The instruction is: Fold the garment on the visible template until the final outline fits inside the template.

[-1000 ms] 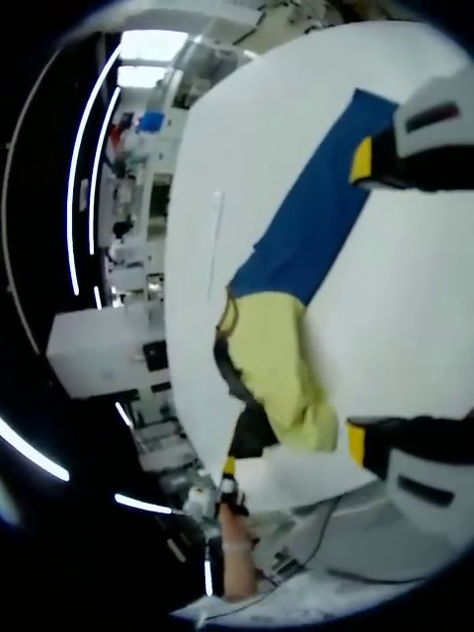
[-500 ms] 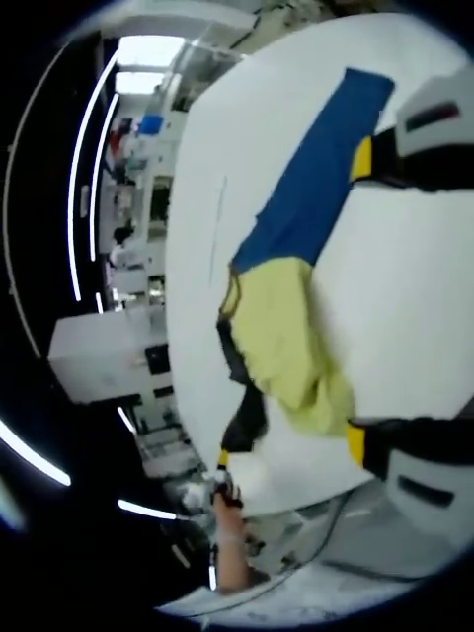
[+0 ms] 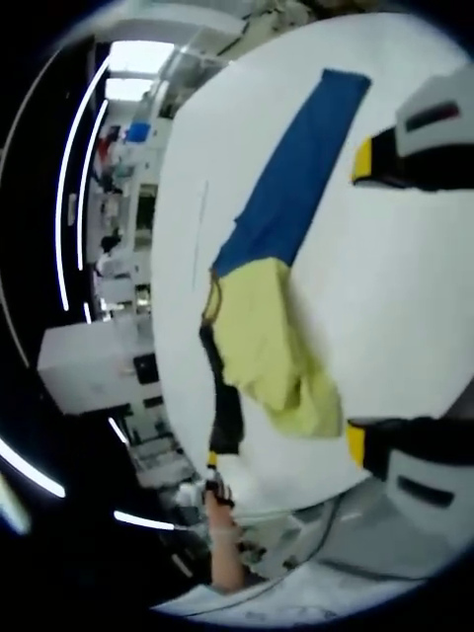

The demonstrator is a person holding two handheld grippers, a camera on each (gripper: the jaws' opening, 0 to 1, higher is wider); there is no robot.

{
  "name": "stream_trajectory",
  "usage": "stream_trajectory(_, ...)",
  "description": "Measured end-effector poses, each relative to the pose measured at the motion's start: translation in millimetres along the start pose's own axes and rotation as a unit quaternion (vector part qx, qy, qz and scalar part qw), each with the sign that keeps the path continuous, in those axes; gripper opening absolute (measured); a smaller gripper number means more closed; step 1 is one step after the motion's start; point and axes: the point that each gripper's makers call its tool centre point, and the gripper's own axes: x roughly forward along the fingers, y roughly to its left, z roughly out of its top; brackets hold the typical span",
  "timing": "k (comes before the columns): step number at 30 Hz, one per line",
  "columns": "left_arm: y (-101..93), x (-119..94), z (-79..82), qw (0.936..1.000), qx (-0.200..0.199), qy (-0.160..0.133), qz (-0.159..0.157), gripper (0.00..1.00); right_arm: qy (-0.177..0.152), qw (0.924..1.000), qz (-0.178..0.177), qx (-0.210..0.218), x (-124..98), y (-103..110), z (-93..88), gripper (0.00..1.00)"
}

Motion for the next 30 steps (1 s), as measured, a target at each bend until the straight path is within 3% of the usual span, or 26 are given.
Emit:
stream_trajectory(5,25.1,8.2,-7.6,0.9995,-0.015,0.009,0.028,0.0,0.007,1.0,0.006,-0.003,6.9,3.6,0.6,0.96)
stream_trajectory(17,79.6,38.6,-22.3,0.9958,0.025,0.048,0.074,0.0,0.019,0.9997,0.01,-0.007,13.2,-0.9,-0.2,0.96)
stream_trajectory(23,86.4,43.7,-22.5,0.9936,0.037,0.057,0.09,0.0,0.025,0.9996,0.009,-0.007,13.3,-3.3,-4.2,0.96)
stream_trajectory(30,71.3,35.3,-30.7,0.9909,0.056,0.071,0.1,0.0,0.025,0.9997,0.004,0.001,12.4,-7.5,-8.3,0.96)
